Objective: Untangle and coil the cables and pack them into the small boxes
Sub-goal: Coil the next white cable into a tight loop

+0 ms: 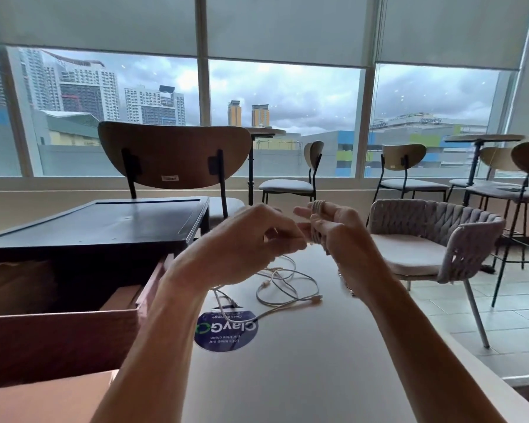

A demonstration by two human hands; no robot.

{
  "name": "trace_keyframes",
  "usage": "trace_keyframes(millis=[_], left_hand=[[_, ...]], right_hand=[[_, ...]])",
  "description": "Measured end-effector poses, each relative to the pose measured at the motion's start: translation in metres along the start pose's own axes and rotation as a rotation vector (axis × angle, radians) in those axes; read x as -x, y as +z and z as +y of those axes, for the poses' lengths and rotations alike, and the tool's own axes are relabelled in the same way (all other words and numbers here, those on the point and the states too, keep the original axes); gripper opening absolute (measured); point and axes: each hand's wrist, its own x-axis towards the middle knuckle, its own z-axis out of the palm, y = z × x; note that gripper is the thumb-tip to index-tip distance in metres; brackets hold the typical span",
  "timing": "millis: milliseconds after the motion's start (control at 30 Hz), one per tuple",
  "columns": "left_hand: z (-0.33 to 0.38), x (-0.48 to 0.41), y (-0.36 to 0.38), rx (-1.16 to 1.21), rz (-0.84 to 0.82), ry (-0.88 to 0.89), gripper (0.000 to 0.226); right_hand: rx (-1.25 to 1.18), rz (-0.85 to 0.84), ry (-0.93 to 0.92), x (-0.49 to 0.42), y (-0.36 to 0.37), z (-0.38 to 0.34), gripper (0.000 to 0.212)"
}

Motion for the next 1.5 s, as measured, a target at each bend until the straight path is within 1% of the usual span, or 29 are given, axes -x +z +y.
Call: trace_keyframes(millis=[67,167,233,267,433,500,600,700,733,833,900,967,1067,1167,1233,1300,1333,1400,1467,1500], left_hand=[[-0.003,-0.003,-0.002,0.016,0.179,0.043,0.008],[-0.009,-0.004,-0.004,0.029,0.397,0.073,0.004],[-0.010,-0.003,-0.003,0.057,0.488,0.077,0.001],[-0.009,-0.003,-0.002,0.071,0.522,0.077,0.003],[-0.006,-0.005,0.003,0.076,0.620,0.069,0.012],[-0.007,-0.006,0.005,0.064,0.630,0.056,0.014],[-0.010,-0.006,0.006,0.094,0.620,0.025,0.011],[-0.013,-0.007,0.005,0.170,0.548,-0.019,0.004],[-0.013,-0.007,0.005,0.194,0.527,-0.022,0.004],[-0.011,-0.008,0.006,0.273,0.466,0.015,0.012],[-0.009,-0.008,0.007,0.321,0.432,0.042,0.015],[-0.009,-0.007,0.006,0.369,0.393,0.066,0.024],[-0.010,-0.007,0.007,0.439,0.360,0.100,0.031],[-0.012,-0.006,0.008,0.463,0.337,0.071,0.033],[-0.014,-0.005,0.008,0.443,0.325,0.044,0.040],[-0.015,-0.006,0.010,0.425,0.367,0.032,0.044],[-0.015,-0.007,0.011,0.416,0.397,0.026,0.039],[-0.017,-0.010,0.014,0.375,0.433,0.028,0.022],[-0.019,-0.010,0.016,0.310,0.454,0.027,0.018],[-0.020,-0.010,0.015,0.276,0.467,0.025,0.019]], right_hand=[[0.019,-0.176,0.029,0.003,-0.002,0.000,0.024],[-0.097,-0.371,0.075,0.008,-0.009,-0.006,0.028],[-0.144,-0.442,0.076,0.010,-0.014,-0.011,0.029],[-0.157,-0.469,0.071,0.010,-0.017,-0.013,0.030],[-0.196,-0.537,0.056,0.011,-0.024,-0.014,0.030],[-0.229,-0.570,0.043,0.011,-0.026,-0.014,0.031],[-0.259,-0.603,0.018,0.010,-0.026,-0.011,0.033],[-0.245,-0.621,-0.017,0.009,-0.024,-0.011,0.034],[-0.244,-0.625,-0.033,0.010,-0.023,-0.011,0.033],[-0.287,-0.612,-0.052,0.009,-0.020,-0.014,0.029],[-0.387,-0.599,-0.034,0.008,-0.017,-0.015,0.025],[-0.497,-0.599,-0.014,0.008,-0.015,-0.015,0.022],[-0.619,-0.607,0.023,0.006,-0.015,-0.010,0.022],[-0.691,-0.640,0.052,0.004,-0.012,-0.007,0.022],[-0.702,-0.631,0.062,0.003,-0.009,-0.007,0.023],[-0.710,-0.607,0.077,0.003,-0.008,-0.007,0.024],[-0.707,-0.600,0.080,0.004,-0.008,-0.007,0.025],[-0.670,-0.575,0.078,0.005,-0.006,-0.009,0.025],[-0.524,-0.488,0.070,0.005,-0.004,-0.009,0.027],[-0.383,-0.411,0.050,0.004,-0.002,-0.007,0.030]])
